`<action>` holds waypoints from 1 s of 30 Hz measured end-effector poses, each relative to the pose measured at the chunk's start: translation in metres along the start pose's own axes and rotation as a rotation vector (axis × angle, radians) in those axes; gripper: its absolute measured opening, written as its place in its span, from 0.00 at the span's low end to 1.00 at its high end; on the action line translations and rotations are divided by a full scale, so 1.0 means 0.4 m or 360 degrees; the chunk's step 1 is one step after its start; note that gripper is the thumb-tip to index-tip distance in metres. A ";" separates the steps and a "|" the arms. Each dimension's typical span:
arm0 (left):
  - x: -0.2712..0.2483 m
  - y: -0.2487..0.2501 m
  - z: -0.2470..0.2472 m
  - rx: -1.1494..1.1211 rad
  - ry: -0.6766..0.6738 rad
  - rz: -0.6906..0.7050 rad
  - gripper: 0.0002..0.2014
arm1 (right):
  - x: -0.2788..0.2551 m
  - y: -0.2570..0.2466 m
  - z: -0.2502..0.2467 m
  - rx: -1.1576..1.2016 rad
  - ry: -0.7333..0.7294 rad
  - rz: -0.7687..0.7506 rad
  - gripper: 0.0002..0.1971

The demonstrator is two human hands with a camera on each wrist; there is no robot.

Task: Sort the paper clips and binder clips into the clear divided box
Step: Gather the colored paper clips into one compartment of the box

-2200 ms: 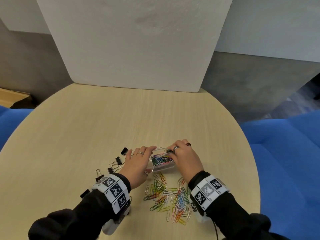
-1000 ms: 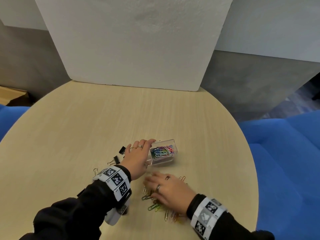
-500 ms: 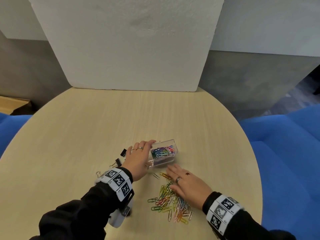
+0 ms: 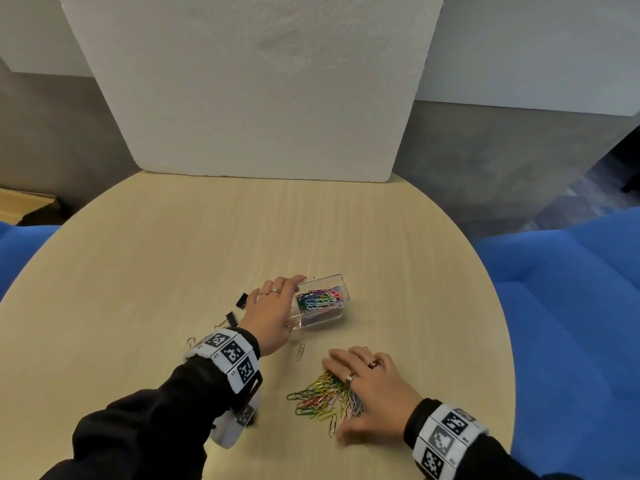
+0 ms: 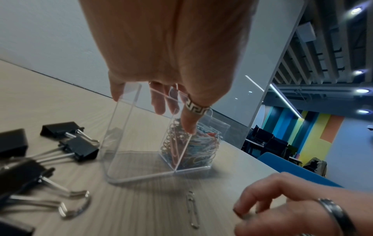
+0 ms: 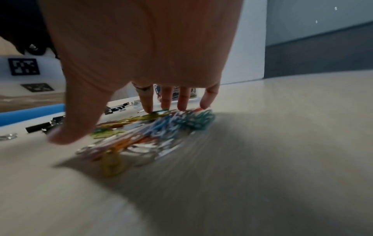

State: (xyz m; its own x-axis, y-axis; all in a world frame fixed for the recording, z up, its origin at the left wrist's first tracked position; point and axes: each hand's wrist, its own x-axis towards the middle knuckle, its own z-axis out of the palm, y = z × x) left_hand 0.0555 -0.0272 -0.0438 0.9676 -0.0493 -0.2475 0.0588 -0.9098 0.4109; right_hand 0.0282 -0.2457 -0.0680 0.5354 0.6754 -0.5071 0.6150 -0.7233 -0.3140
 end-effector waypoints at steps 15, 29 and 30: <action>0.002 -0.006 0.004 0.0000 -0.0009 0.0013 0.38 | 0.076 -0.044 0.047 0.0659 0.0554 0.0179 0.11; 0.001 -0.015 0.011 -0.0010 0.0013 0.0038 0.38 | 0.077 -0.010 -0.077 0.0758 0.0856 0.0169 0.07; 0.002 -0.015 0.012 -0.0009 0.0016 0.0038 0.38 | 0.081 -0.010 -0.106 0.0729 0.0934 0.0153 0.07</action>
State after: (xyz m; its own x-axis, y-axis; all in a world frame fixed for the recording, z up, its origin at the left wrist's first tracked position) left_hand 0.0548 -0.0236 -0.0506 0.9712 -0.0670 -0.2288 0.0368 -0.9061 0.4215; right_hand 0.0677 -0.2149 -0.0492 0.8743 0.4791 -0.0783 0.3159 -0.6839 -0.6576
